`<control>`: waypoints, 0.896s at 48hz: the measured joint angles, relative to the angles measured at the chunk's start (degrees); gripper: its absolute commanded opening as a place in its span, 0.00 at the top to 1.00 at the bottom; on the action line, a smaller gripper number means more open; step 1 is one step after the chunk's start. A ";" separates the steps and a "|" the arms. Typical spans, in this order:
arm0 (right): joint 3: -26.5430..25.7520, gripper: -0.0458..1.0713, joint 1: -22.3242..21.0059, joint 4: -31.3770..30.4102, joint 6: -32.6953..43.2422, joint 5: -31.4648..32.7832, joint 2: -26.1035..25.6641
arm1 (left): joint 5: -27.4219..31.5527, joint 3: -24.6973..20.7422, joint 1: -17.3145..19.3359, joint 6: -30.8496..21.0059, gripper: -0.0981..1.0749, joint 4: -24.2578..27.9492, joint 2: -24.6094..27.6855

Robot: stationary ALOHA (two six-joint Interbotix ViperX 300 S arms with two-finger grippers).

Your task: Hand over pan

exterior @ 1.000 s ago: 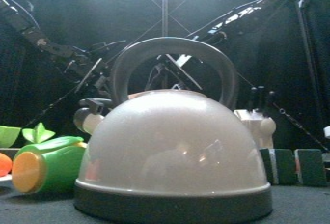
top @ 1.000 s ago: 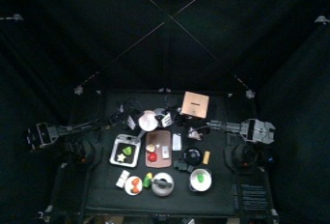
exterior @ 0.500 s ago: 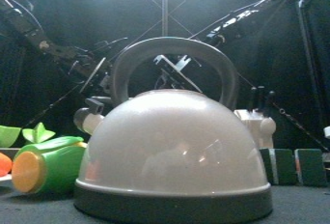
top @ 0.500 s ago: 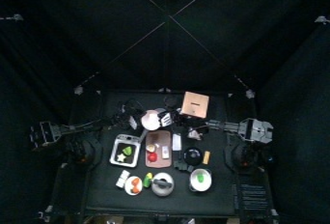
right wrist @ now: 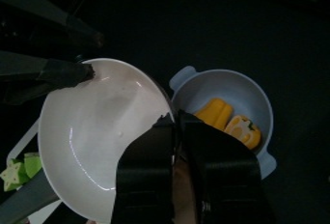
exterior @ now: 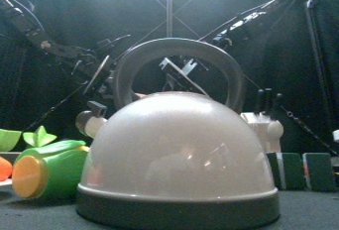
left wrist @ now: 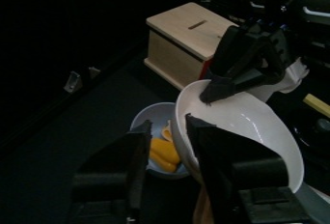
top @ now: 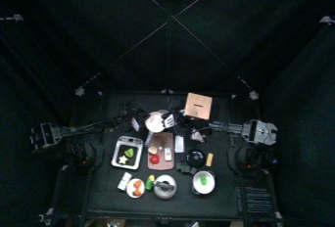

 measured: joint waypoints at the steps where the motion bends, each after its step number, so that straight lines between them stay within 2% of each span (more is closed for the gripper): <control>1: 0.09 0.60 0.00 0.00 0.00 -0.09 0.00 | -0.26 0.00 0.09 0.00 0.22 0.00 0.00; 14: 2.29 0.60 0.00 0.18 0.09 -0.09 -0.70 | -7.12 1.58 0.09 0.00 0.22 -0.09 -0.09; 29: 5.89 0.60 0.00 0.97 0.09 -0.09 -2.99 | -7.82 1.76 0.18 0.00 0.22 -0.88 -0.18; 43: 6.24 0.60 -0.09 0.97 0.09 -0.09 -3.60 | -8.09 1.76 0.09 0.00 0.22 -1.14 -0.18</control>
